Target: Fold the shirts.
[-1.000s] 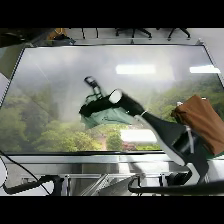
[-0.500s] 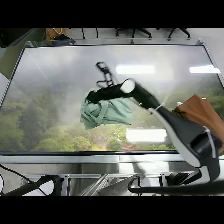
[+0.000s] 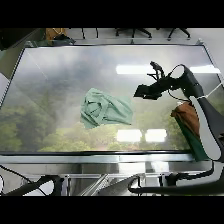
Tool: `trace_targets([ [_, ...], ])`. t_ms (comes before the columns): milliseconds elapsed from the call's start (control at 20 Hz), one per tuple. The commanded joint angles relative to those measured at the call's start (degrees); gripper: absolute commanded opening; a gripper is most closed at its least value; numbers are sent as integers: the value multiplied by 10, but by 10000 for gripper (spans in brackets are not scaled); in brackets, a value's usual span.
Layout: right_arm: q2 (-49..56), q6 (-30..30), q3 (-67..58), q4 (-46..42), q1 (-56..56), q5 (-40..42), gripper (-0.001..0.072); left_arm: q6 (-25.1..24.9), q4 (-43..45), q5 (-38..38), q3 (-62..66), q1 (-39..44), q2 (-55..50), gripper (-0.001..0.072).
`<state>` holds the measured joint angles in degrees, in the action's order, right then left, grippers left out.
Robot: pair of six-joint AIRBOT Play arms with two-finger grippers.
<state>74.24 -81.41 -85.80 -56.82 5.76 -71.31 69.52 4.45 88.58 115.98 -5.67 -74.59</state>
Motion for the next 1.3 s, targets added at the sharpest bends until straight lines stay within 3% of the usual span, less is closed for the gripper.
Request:
trace_targets([
  [0,47,33,27,34,-10,-2,695,1,0,15,0,0,0,14],
  [200,121,89,27,130,0,26,694,11,0,28,0,0,0,14],
  [500,176,136,27,191,30,42,692,11,0,30,0,0,0,14],
  [550,177,148,27,213,37,42,629,11,0,30,0,0,1,14],
  [650,175,204,25,293,46,17,228,10,0,30,0,0,0,14],
  [700,170,228,23,347,46,-1,73,10,0,30,0,0,0,14],
  [750,157,239,14,379,43,-8,18,10,0,30,0,0,0,14],
  [850,117,239,-23,385,32,-1,17,10,0,30,0,0,0,14],
  [1000,56,189,-110,383,-26,3,16,10,0,30,0,0,0,14],
  [1250,5,16,-249,276,-201,-3,16,10,0,30,0,0,0,14],
])
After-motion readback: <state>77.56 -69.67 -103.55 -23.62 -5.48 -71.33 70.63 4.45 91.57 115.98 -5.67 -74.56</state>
